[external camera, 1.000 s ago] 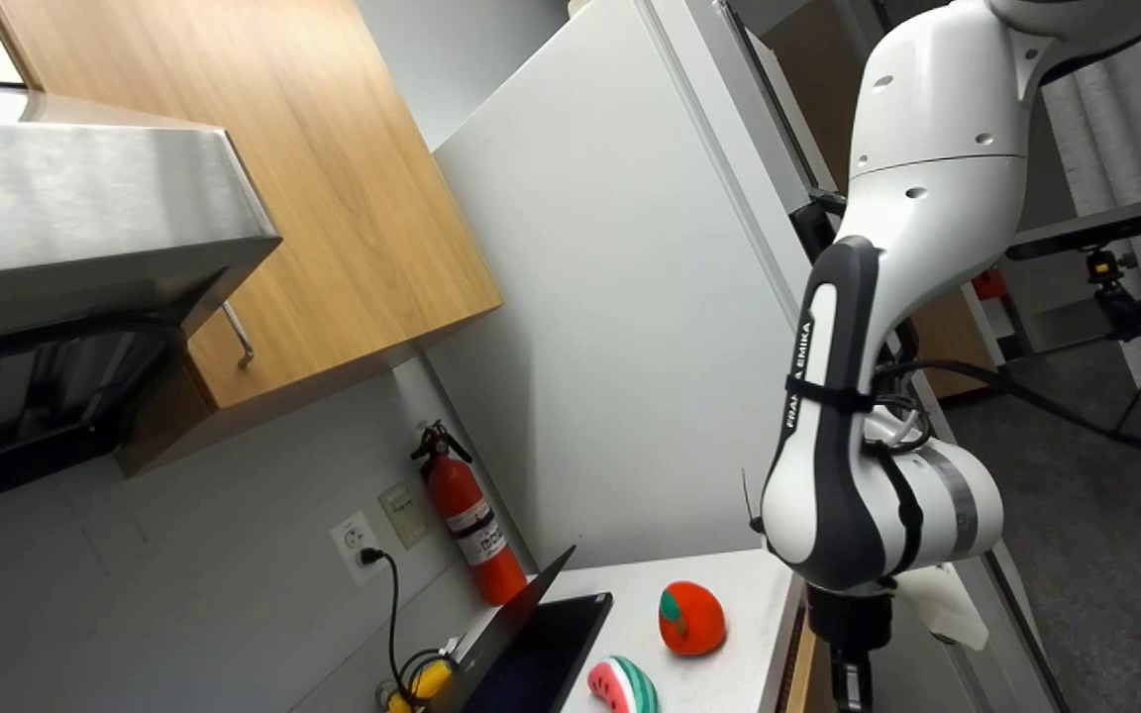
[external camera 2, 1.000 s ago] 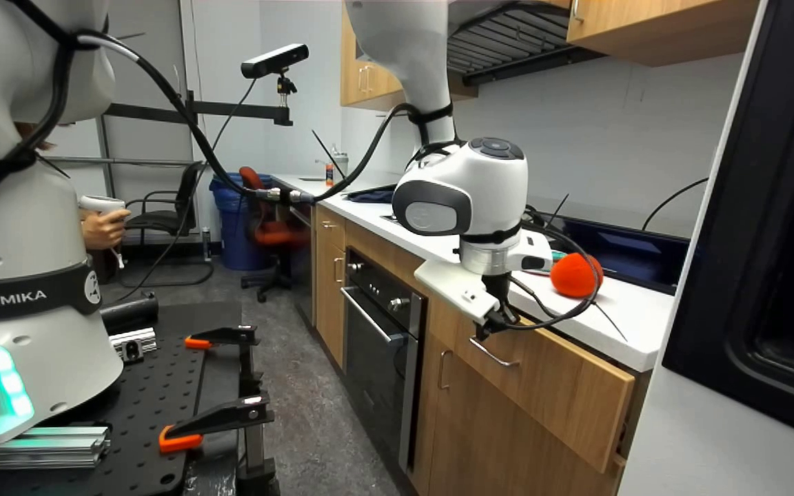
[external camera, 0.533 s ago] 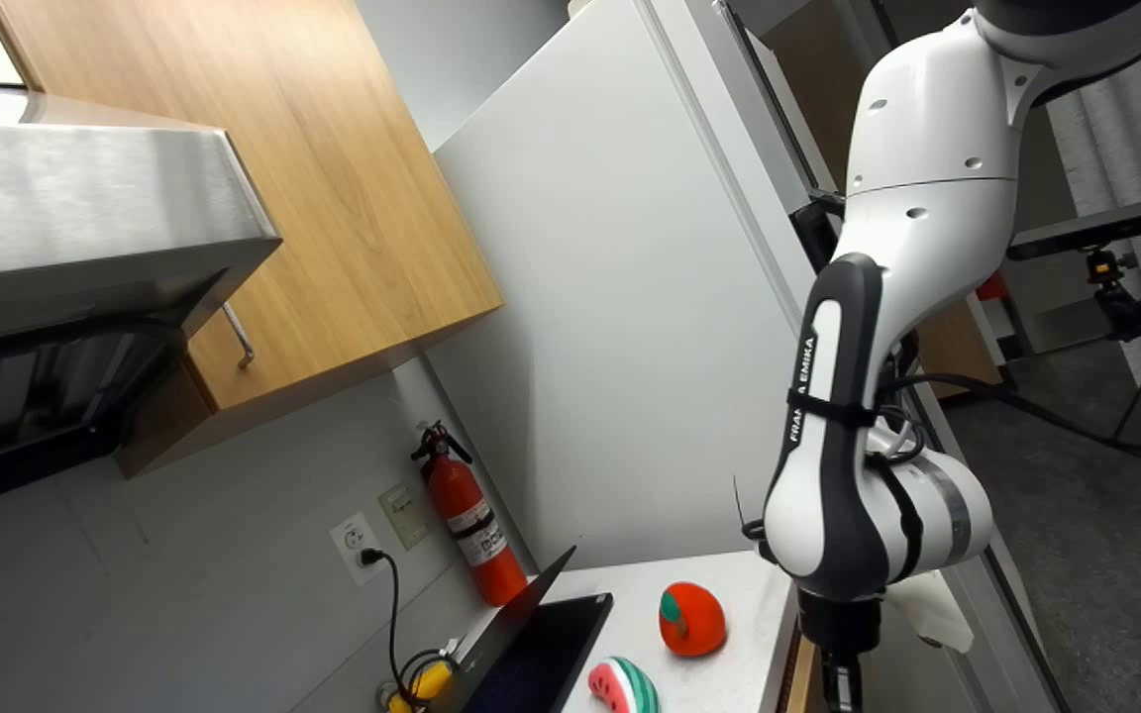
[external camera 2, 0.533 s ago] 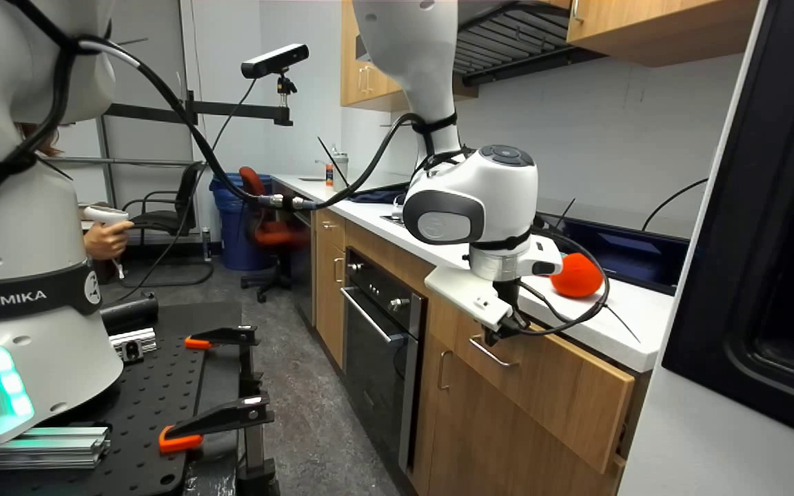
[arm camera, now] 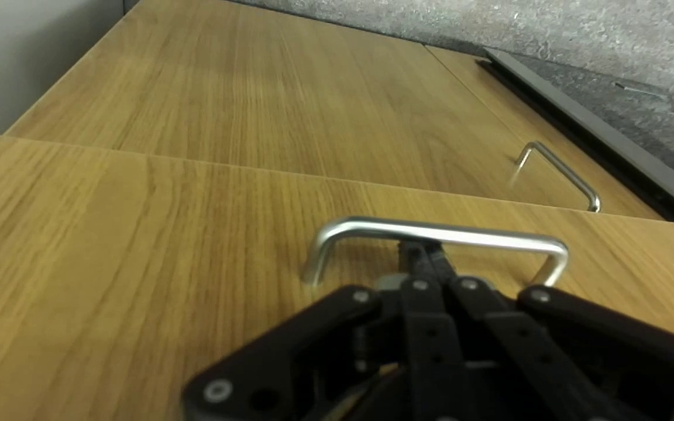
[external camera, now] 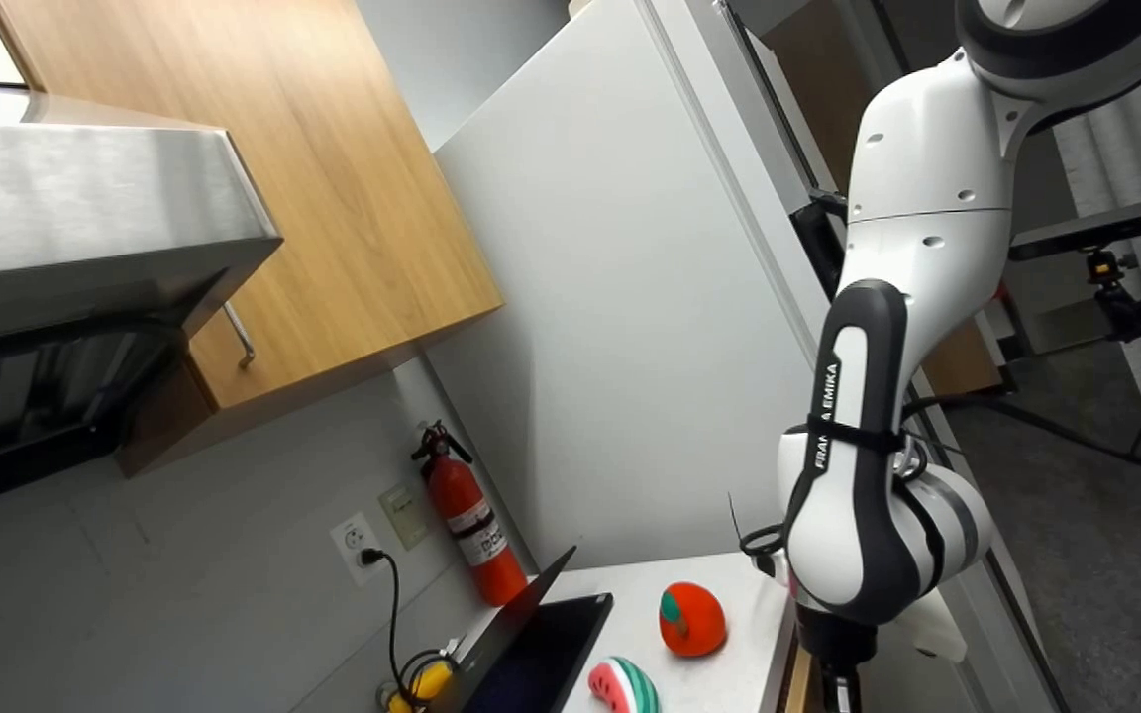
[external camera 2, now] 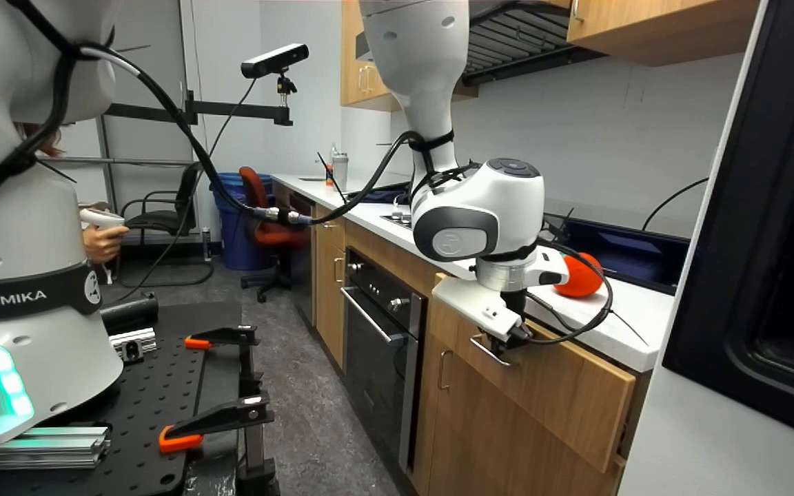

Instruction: Open the drawer, pick up the orange plush toy, put it in the box that is in the drawer and close the drawer

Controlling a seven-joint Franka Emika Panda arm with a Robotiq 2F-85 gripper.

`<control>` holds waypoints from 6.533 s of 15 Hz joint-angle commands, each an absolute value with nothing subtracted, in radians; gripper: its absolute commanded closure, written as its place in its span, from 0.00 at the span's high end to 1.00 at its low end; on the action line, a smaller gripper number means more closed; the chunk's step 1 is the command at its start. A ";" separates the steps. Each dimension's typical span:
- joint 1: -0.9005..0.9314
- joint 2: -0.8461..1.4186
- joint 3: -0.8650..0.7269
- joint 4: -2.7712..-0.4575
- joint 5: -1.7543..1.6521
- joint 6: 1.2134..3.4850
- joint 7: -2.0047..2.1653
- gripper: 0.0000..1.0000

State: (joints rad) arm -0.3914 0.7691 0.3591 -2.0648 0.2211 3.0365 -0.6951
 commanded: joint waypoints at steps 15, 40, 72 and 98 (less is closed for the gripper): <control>-0.237 0.551 0.107 -2.306 0.039 2.876 -0.294 0.00; -0.634 0.348 0.769 -2.421 0.322 2.936 -0.629 0.00; -0.356 0.519 0.258 -2.251 0.093 2.966 -0.524 0.00; -0.123 0.149 -0.175 -2.647 -0.225 2.828 -0.207 0.00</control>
State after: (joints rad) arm -0.1513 0.2289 -0.1335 -2.5868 -0.1643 2.8675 -0.2637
